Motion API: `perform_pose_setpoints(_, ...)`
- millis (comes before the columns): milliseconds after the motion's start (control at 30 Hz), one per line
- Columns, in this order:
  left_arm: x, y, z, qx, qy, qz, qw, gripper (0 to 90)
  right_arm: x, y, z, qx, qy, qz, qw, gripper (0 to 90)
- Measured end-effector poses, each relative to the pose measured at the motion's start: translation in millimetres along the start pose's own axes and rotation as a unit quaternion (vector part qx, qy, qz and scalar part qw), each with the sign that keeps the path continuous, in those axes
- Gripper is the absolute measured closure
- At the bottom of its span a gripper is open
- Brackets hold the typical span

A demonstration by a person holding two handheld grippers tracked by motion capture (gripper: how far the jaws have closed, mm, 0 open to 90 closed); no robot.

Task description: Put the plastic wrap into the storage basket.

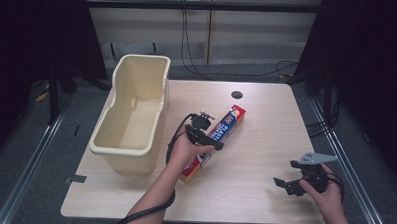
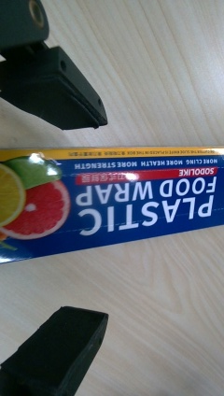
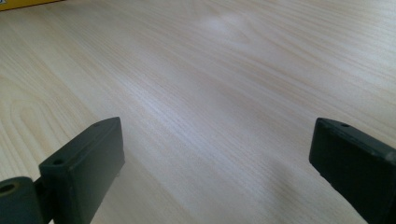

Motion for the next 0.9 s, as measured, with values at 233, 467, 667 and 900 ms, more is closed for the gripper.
perform_pose_setpoints(233, 13.8, -4.8, -6.0, -0.016, -0.008, -0.01, 0.9998, 9.6, 0.6, 1.2, -0.1, 0.0, 0.002, -0.001, 1.0, 3.2)
perform_pose_setpoints(467, 20.7, -5.0, -11.9, -0.001, -0.028, -0.028, 0.9992, 18.4, -0.8, 2.7, -0.2, 0.001, 0.006, -0.001, 1.0, 3.2)
perform_pose_setpoints(667, 25.7, -2.4, -17.3, 0.008, -0.039, -0.038, 0.9985, 32.3, -1.2, 2.5, -0.1, 0.003, 0.004, -0.002, 1.0, 3.2)
perform_pose_setpoints(900, 22.4, 0.8, -25.9, -0.002, -0.079, -0.065, 0.9947, 39.7, -0.5, 2.6, -0.3, 0.0, 0.004, -0.001, 1.0, 3.1)
Point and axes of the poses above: each handheld gripper's, and its own axes: x roughly forward along the jaws, z roughly out of its underside, y roughly to its right, the point moved 2 cm from there along x, roughly forward along the jaws, and after that the axes turned 4 degrees about -x, right-handed, at the moved point
